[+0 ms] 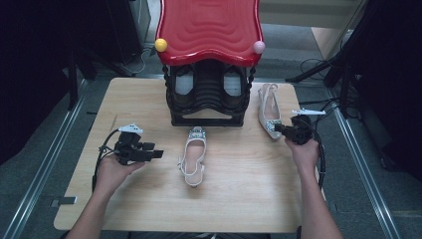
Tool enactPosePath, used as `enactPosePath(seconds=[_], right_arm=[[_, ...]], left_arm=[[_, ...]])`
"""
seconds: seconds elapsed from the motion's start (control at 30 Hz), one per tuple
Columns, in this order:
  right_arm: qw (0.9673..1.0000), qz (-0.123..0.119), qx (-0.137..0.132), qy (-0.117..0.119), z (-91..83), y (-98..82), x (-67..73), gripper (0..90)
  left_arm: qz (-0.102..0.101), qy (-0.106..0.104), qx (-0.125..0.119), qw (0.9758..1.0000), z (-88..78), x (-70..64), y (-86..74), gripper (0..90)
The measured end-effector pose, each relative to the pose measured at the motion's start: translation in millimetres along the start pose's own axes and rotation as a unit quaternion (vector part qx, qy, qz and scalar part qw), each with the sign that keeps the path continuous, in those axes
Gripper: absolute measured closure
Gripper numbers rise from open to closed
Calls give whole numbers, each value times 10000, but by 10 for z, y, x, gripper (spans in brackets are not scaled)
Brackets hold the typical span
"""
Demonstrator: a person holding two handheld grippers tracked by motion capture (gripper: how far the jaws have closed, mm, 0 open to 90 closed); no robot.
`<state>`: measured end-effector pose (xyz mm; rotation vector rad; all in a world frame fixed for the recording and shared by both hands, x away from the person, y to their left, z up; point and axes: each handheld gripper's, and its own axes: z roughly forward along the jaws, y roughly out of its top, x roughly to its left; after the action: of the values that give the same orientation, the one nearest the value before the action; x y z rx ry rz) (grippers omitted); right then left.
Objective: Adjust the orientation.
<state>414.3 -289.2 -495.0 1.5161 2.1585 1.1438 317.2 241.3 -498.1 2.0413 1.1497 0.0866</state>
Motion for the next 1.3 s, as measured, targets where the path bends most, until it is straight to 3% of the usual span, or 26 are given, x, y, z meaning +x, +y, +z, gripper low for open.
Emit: enactPosePath(seconds=[0.17, 0.37, 0.7, 0.97, 1.3], right_arm=[[9998, 133, -57, -109, -27, 16, -102, 900], [9993, 309, 67, -213, 24, -20, -189, 900], [9985, 346, 60, -416, -7, -42, -254, 900], [9983, 402, 147, -389, 18, -62, -241, 900], [9991, 229, 211, -303, 39, -63, -152, 900]], left_arm=[[-37, 24, -27, 10000, -24, 6, -37, 438], [-42, 23, -13, 10000, -27, 3, -50, 438], [-35, 26, -8, 10000, -25, 2, -51, 437], [-30, 25, 8, 10000, -22, 14, -52, 437], [-41, 24, 7, 10000, -26, 18, -56, 437]])
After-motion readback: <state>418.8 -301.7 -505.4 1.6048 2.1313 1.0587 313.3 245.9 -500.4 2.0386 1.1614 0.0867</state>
